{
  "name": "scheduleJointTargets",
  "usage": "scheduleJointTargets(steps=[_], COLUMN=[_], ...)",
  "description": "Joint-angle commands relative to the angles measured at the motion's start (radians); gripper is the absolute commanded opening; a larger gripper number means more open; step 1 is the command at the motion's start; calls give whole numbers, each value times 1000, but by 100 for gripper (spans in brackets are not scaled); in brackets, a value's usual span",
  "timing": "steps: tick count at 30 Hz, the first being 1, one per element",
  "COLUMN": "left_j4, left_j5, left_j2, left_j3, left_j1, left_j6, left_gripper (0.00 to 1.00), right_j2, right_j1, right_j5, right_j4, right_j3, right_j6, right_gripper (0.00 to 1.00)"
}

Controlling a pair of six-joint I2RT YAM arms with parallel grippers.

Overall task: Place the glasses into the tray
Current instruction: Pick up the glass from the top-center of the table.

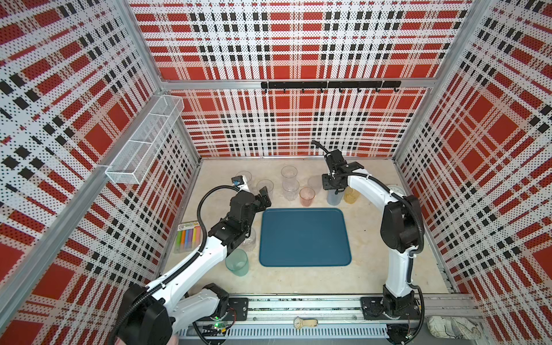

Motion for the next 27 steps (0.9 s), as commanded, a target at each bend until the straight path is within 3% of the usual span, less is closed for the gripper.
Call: scheduleJointTargets(steps=[1, 5, 13, 20, 24, 27], left_j4=[22, 24, 32, 33, 22, 16], left_j5=[-6, -5, 3, -3, -26, -27], left_j2=[11, 17, 38, 35, 20, 5], left_j3=[-8, -5, 0, 4, 9, 7], left_j1=[-1, 0, -2, -2, 3, 36], left_j6=[-7, -8, -16, -14, 5, 19], left_gripper=[91, 91, 91, 91, 92, 91], right_j2=[20, 2, -45, -92, -102, -84], right_j1=[0, 7, 32, 79, 153, 220], right_j5=[-13, 0, 41, 106, 231, 207], right_j4=[-2, -19, -111, -254, -425, -542], right_j3=[-7, -2, 55, 158, 284, 398], right_j6=[-11, -17, -49, -68, -82, -92], right_gripper=[34, 21, 6, 1, 0, 0])
